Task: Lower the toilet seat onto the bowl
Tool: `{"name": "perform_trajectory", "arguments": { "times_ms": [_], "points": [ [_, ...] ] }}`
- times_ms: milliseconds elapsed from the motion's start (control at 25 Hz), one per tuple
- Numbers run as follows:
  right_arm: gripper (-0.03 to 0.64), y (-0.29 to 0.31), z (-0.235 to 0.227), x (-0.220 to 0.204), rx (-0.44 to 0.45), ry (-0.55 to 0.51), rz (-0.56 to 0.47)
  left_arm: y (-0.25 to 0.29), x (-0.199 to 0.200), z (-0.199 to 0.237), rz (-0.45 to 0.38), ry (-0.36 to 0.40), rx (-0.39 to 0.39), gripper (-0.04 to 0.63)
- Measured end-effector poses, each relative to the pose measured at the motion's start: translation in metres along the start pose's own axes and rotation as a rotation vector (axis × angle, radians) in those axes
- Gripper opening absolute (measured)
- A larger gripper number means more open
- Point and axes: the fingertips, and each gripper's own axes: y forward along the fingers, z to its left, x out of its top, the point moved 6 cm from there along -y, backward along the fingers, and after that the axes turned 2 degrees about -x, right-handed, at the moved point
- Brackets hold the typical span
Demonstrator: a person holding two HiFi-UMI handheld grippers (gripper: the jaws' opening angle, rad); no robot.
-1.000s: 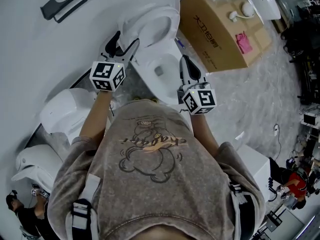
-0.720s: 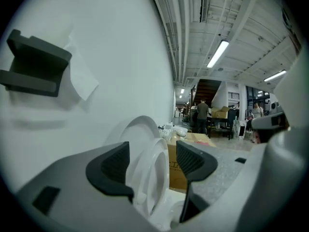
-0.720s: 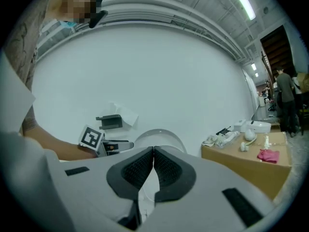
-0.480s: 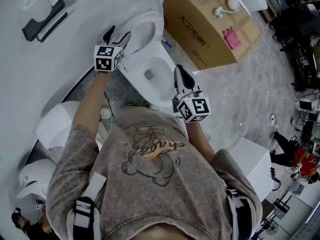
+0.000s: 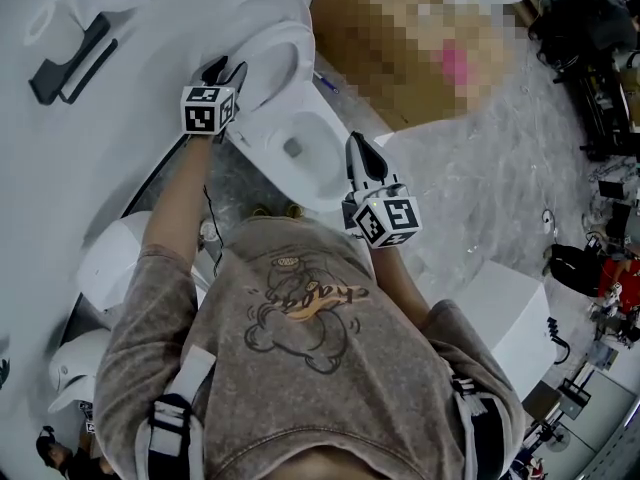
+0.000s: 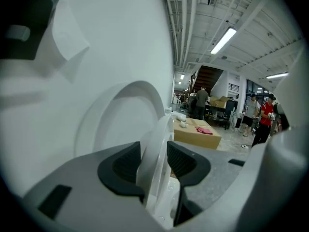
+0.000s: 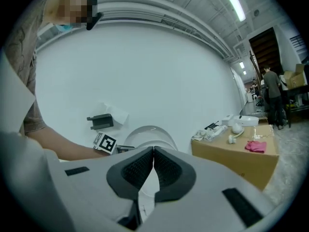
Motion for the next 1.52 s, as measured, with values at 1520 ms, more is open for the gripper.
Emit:
{"name": "perform_trajectory", "arguments": {
  "times_ms": [1520],
  "points": [
    [0.028, -0.107, -0.011, -0.044, -0.080, 0.074, 0.001, -0.048, -0.048, -0.148, 0.060, 0.050, -0.219, 0.129]
  ]
}}
